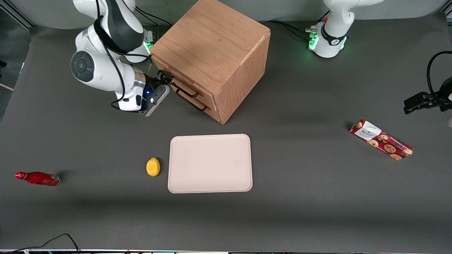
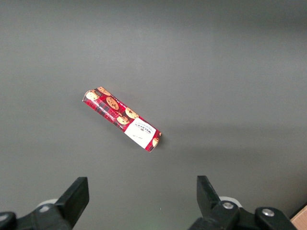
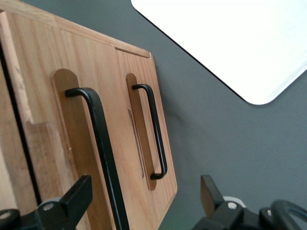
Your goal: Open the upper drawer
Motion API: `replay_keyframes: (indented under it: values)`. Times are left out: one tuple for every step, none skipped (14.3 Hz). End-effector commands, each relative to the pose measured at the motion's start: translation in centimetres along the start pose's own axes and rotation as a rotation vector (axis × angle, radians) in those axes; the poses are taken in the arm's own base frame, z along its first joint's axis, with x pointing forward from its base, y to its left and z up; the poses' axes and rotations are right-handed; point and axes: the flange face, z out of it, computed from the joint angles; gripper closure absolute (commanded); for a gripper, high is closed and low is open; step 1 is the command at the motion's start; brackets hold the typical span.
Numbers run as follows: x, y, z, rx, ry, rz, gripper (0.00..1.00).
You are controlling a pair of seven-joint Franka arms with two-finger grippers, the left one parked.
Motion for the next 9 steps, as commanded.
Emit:
replay_keyframes:
  values:
    - [-0.5,-0.9,1.4,-0.004,0.022,0.028,0.00]
    - [-0.5,-0.9,1.6,-0.002,0.018,0.027,0.00]
    - [-0.6,-0.9,2.0,0.000,0.010,0.027,0.00]
    - [-0.5,-1.0,2.4,0.002,0.007,0.025,0.00]
    - [-0.4,-0.8,2.5,0.002,0.011,0.027,0.00]
    - [-0.4,-0.7,2.8,0.004,0.009,0.029,0.00]
    - [-0.4,-0.6,2.9,0.004,0.011,0.029,0.00]
    - [-0.2,-0.8,3.3,0.003,0.012,0.024,0.00]
    - [-0.1,-1.0,3.9,0.002,0.011,0.019,0.00]
